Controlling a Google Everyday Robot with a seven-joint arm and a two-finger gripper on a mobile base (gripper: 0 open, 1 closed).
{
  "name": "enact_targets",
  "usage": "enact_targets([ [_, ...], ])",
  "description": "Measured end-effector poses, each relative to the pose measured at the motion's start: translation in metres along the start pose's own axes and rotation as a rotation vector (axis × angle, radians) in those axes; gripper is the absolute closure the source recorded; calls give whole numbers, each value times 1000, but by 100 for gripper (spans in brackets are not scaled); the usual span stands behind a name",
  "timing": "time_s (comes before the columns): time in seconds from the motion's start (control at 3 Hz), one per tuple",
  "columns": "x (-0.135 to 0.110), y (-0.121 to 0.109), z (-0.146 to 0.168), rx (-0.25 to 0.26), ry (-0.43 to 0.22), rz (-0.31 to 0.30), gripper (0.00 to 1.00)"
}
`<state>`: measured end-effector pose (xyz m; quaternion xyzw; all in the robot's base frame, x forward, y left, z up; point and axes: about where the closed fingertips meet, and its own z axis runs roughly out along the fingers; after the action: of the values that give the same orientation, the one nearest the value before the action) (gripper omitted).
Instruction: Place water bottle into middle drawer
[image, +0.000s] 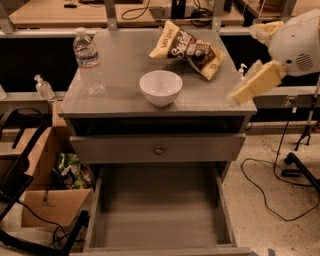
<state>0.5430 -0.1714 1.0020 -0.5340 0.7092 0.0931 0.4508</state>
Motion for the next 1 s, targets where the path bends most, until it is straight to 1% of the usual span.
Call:
enact_targets([
  [0.33,-30,-4,35,28,-258,76,0],
  [0.67,-68,-1,54,64,-459,182,0],
  [1.0,-92,-1,56,72,-506,196,0],
])
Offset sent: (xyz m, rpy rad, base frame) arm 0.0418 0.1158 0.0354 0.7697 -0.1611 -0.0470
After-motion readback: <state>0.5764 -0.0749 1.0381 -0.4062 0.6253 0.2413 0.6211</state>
